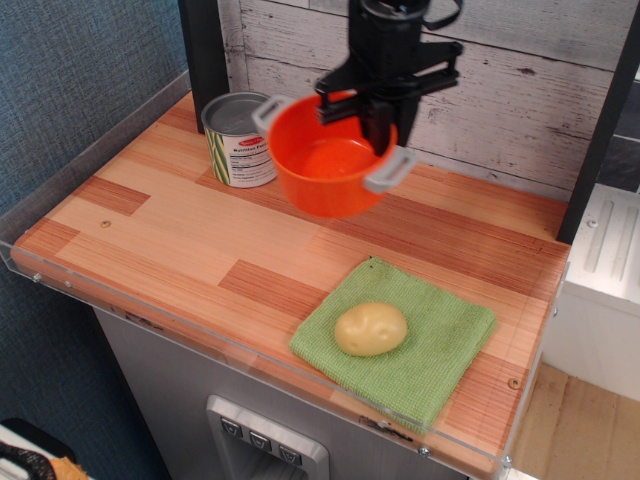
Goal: Place the red pot behind the green towel
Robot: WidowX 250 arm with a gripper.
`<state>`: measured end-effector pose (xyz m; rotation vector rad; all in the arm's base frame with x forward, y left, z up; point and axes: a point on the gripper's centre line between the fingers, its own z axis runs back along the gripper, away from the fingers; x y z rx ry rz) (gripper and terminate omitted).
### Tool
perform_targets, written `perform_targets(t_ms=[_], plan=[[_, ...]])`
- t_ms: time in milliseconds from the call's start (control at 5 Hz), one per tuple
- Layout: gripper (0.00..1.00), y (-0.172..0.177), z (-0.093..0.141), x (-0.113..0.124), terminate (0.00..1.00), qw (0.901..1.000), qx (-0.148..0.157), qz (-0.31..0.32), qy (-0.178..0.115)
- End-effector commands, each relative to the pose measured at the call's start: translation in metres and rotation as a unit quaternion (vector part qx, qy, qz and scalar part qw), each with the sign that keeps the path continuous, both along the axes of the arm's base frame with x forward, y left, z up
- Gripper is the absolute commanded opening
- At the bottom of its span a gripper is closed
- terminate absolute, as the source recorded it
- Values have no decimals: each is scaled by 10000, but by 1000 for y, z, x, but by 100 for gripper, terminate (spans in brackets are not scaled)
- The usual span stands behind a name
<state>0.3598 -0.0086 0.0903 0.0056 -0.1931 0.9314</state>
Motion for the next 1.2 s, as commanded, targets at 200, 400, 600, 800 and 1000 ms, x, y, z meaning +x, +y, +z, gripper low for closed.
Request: perform_targets(t_ms=[200,400,600,800,1000], plan=[[0,-36,-4,36,0,9968,-406,-515,-467],[0,-45,-11,46,0,9968,-472,-530,-368],[0,-54,-21,51,0,9968,-452,-589,-289],[0,-56,-32,54,0,9965,-415,-689,-234],[0,-57,-39,56,0,9951,-461,-844,-216]])
